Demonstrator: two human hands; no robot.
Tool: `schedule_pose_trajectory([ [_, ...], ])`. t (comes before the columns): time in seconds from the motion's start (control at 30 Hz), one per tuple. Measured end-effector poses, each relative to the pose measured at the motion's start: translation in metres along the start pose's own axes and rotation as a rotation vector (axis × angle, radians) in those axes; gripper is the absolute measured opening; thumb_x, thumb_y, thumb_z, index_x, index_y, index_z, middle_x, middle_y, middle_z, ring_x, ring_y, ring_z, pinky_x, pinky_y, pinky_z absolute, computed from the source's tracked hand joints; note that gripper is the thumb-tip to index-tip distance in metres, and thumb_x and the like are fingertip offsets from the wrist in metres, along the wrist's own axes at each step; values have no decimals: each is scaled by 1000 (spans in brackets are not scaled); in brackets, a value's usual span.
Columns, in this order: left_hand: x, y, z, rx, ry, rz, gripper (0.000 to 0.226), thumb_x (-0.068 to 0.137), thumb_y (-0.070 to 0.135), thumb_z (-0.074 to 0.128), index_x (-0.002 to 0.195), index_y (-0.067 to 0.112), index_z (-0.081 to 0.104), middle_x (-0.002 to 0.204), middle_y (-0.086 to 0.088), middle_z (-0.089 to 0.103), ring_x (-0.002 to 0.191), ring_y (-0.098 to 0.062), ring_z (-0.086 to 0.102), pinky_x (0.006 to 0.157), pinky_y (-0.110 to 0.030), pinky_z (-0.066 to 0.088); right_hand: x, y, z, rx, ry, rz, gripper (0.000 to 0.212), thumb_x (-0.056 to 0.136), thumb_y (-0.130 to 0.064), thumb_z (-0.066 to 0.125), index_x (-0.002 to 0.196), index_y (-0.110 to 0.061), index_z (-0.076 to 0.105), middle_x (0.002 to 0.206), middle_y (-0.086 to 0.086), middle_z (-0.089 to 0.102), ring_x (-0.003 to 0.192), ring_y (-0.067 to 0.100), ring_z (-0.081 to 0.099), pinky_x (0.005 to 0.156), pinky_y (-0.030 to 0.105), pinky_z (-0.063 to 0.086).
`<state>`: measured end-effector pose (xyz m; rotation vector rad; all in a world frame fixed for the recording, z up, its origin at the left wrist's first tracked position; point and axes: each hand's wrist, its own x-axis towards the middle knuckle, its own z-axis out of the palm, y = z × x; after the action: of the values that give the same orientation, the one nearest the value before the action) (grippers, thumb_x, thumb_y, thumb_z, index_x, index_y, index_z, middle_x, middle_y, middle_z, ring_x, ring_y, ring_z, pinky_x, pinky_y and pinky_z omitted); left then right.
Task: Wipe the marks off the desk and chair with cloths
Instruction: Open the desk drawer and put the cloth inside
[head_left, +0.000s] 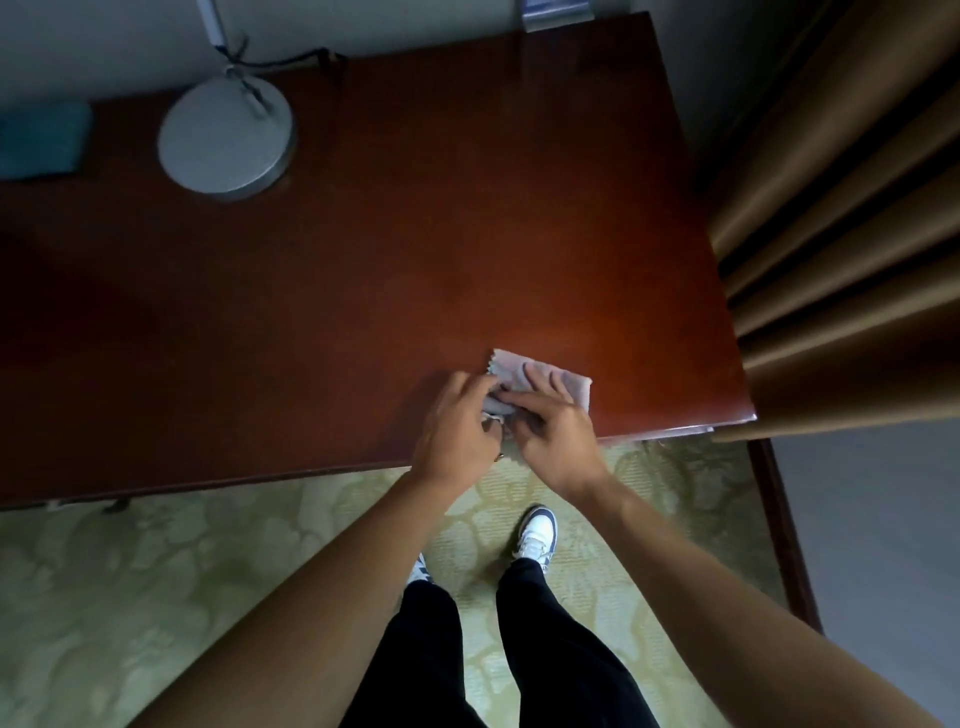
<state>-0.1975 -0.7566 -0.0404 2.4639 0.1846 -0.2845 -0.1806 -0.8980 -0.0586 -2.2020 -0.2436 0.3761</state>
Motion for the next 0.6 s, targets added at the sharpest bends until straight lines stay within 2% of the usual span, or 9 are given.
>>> schedule_pose_trajectory([
  [0.07, -7, -7, -6, -15, -25, -69, 39, 79, 4, 64, 116, 18, 63, 110, -8, 58, 102, -32, 60, 87, -41, 48, -1, -7, 4, 13, 19, 0, 31, 88, -8, 61, 115, -17, 72, 130, 4, 64, 136, 10, 43, 114, 10, 13],
  [0.13, -16, -18, -13, -6, -20, -99, 32, 81, 6, 63, 110, 19, 62, 106, -6, 57, 99, -32, 60, 83, -39, 47, -8, -17, 11, -25, 70, -46, 27, 88, -9, 59, 108, -19, 75, 118, -3, 71, 125, 10, 55, 107, 17, 35],
  [0.2, -25, -29, -20, 10, 40, -148, 26, 82, 9, 62, 106, 18, 60, 104, -5, 56, 97, -32, 60, 79, -38, 44, -21, -22, 15, -87, 166, -111, 27, 85, -8, 55, 99, -17, 76, 100, -3, 75, 101, 17, 66, 87, 28, 52],
  [0.27, -35, -42, -27, 12, 98, -195, 23, 81, 9, 62, 103, 16, 59, 104, -5, 56, 95, -33, 60, 77, -39, 44, -36, -25, 26, -121, 242, -106, 26, 84, -11, 52, 92, -14, 76, 88, -1, 74, 81, 21, 64, 69, 30, 51],
  [0.33, -45, -55, -33, -10, 112, -206, 22, 80, 8, 63, 101, 14, 59, 103, -7, 56, 93, -35, 60, 77, -41, 47, -51, -25, 38, -65, 261, 78, 22, 84, -7, 55, 87, -16, 75, 86, 0, 73, 75, 20, 64, 64, 26, 48],
  [0.4, -55, -69, -41, -58, 124, -220, 22, 80, 8, 64, 101, 12, 59, 102, -8, 56, 93, -34, 59, 75, -39, 47, -55, -26, 52, 58, 214, 437, 21, 85, -6, 55, 87, -20, 72, 82, -1, 74, 74, 21, 67, 64, 26, 51],
  [0.43, -59, -76, -45, -79, 137, -239, 21, 80, 8, 65, 100, 11, 59, 101, -9, 57, 92, -33, 59, 75, -37, 46, -53, -27, 59, 140, 162, 625, 20, 87, -7, 54, 95, -18, 69, 79, 1, 72, 72, 25, 67, 67, 31, 55],
  [0.5, -67, -87, -54, -110, 153, -266, 21, 79, 8, 65, 99, 11, 60, 99, -10, 58, 91, -33, 59, 74, -37, 46, -47, -30, 72, 352, 70, 901, 33, 90, -7, 52, 123, -12, 56, 79, 7, 66, 63, 26, 62, 68, 40, 56],
  [0.6, -77, -95, -62, -135, 129, -272, 23, 79, 11, 65, 101, 13, 60, 101, -10, 59, 91, -33, 59, 75, -41, 49, -37, -30, 83, 592, 57, 1006, 53, 95, -5, 51, 144, -19, 35, 90, 13, 64, 64, 25, 60, 63, 36, 56],
])
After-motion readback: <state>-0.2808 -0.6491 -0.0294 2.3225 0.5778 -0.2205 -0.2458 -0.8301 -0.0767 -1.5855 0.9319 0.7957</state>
